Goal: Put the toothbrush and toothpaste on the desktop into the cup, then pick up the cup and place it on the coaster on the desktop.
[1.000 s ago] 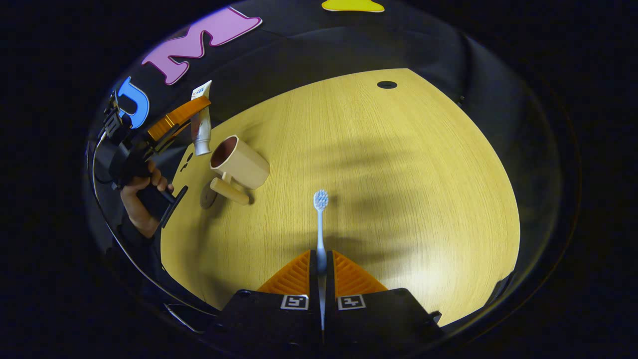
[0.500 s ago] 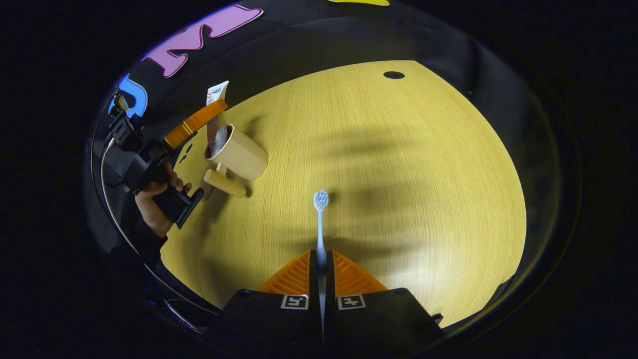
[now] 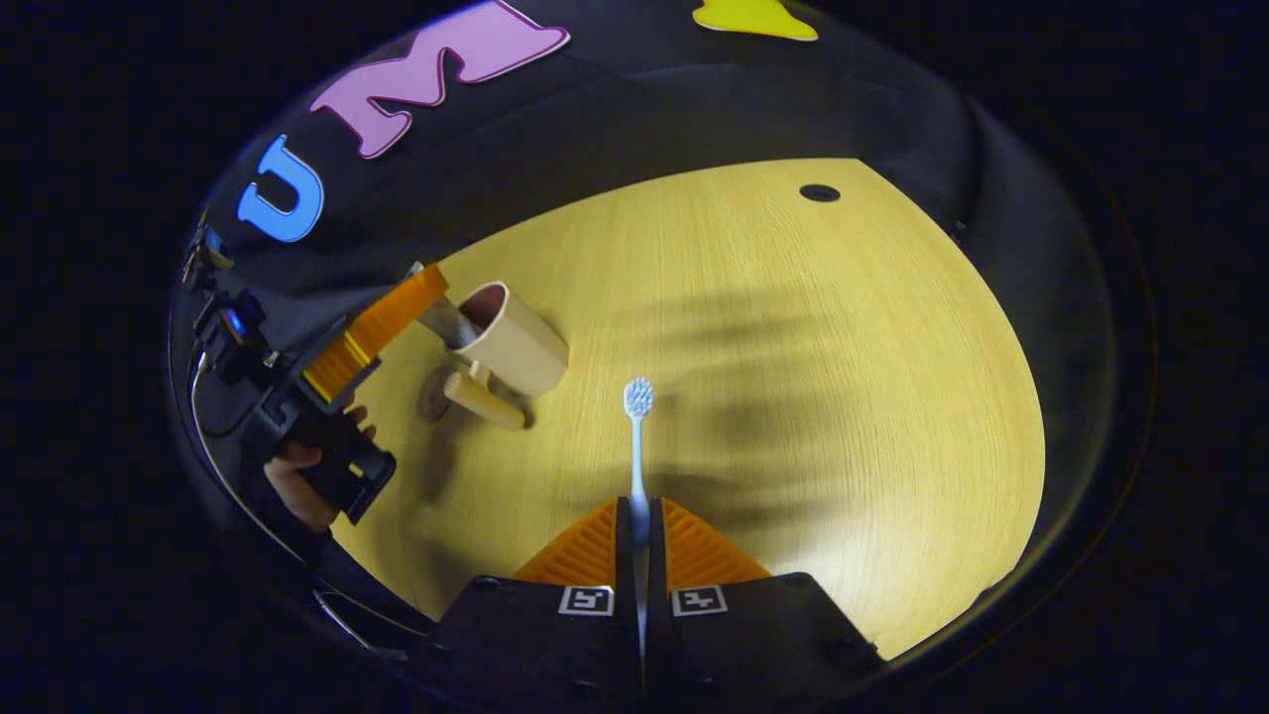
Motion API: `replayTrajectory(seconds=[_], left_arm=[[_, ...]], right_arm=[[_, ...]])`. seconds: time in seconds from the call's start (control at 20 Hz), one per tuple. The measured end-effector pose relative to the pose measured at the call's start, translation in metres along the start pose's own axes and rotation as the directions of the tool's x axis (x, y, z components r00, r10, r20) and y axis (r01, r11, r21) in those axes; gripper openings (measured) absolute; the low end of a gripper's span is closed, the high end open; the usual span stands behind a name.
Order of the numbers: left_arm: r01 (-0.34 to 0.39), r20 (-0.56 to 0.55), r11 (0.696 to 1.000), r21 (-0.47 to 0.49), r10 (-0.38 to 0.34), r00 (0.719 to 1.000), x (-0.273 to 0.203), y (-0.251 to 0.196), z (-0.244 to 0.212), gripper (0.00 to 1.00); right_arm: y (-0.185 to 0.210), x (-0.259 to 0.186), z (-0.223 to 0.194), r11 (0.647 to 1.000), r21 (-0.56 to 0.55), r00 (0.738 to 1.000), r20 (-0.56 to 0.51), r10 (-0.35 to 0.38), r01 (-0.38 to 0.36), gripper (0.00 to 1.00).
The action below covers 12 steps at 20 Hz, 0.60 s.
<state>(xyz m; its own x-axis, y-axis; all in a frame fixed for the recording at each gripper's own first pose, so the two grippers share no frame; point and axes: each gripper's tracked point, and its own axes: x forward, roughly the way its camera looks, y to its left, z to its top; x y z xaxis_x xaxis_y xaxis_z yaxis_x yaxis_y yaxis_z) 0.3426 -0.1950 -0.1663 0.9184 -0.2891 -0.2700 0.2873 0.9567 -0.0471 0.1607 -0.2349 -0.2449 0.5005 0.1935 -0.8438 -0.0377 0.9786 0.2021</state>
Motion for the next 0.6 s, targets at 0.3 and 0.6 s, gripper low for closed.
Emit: replayTrajectory(seconds=[0.3, 0.6], left_arm=[[-0.101, -0.068, 0.993, -0.058, 0.097, 0.993, -0.089, 0.008, -0.029, 0.97], [-0.163, -0.174, 0.979, -0.119, 0.141, 0.974, -0.135, 0.006, -0.071, 0.98]], right_arm=[[0.045, 0.004, 0.074, 0.989, 0.017, 0.971, 0.196, 0.139, -0.145, 0.06], [0.074, 0.015, 0.121, 0.973, 0.003, 0.923, 0.316, 0.219, -0.232, 0.06]])
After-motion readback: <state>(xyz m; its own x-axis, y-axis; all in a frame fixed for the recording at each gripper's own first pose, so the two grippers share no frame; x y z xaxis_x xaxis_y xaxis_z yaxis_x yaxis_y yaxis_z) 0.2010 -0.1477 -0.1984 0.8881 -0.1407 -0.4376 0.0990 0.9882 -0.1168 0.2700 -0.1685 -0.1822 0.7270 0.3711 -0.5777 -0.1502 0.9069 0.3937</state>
